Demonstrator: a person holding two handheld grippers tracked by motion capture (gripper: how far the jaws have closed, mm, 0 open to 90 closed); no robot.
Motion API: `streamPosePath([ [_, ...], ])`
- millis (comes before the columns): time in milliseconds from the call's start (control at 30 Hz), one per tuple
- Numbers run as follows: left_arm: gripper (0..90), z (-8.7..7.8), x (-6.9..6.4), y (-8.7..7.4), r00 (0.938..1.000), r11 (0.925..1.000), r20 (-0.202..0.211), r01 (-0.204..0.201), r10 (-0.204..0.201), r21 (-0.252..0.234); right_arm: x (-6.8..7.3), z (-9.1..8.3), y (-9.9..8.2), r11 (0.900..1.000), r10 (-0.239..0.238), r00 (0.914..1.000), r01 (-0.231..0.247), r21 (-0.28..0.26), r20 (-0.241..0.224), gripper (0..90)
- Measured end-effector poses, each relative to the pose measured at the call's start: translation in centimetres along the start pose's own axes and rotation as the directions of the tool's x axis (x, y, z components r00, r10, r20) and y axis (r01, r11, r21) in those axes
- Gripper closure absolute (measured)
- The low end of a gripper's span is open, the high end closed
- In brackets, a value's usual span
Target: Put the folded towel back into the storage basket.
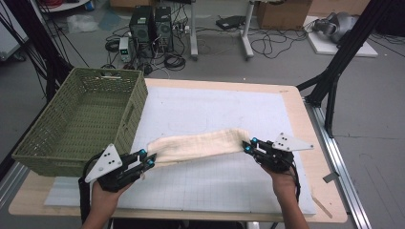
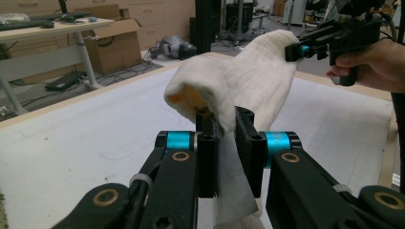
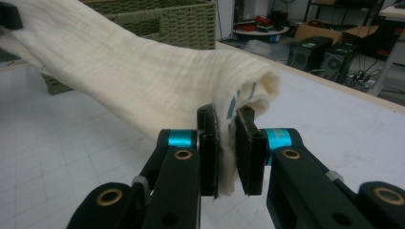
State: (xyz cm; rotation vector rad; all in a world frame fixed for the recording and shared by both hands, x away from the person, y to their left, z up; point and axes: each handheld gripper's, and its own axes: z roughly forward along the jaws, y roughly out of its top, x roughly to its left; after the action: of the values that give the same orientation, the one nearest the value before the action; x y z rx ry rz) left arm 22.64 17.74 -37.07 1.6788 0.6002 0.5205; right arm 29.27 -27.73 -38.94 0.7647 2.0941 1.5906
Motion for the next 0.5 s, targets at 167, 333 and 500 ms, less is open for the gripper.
streamPosePath([
  [167,81.4,-0.6,0.3,0.5,0.9999,0.9998,-0.011,-0.003,0.003,-0.02,-0.3,1.1,1.5,0.9999,-0.007,0.9999,0.007,-0.012,0.009,81.0],
  [333,81.7,-1.1,0.7,0.7,0.9996,0.9993,-0.029,-0.003,0.002,-0.036,-0.7,2.5,3.4,0.9996,-0.022,0.9997,0.022,-0.019,0.011,81.1],
  [500,81.7,-1.8,1.1,1.0,0.9988,0.9986,-0.05,-0.007,0.004,-0.052,-0.8,3.9,5.1,0.9989,-0.04,0.9991,0.041,-0.023,0.01,81.0],
])
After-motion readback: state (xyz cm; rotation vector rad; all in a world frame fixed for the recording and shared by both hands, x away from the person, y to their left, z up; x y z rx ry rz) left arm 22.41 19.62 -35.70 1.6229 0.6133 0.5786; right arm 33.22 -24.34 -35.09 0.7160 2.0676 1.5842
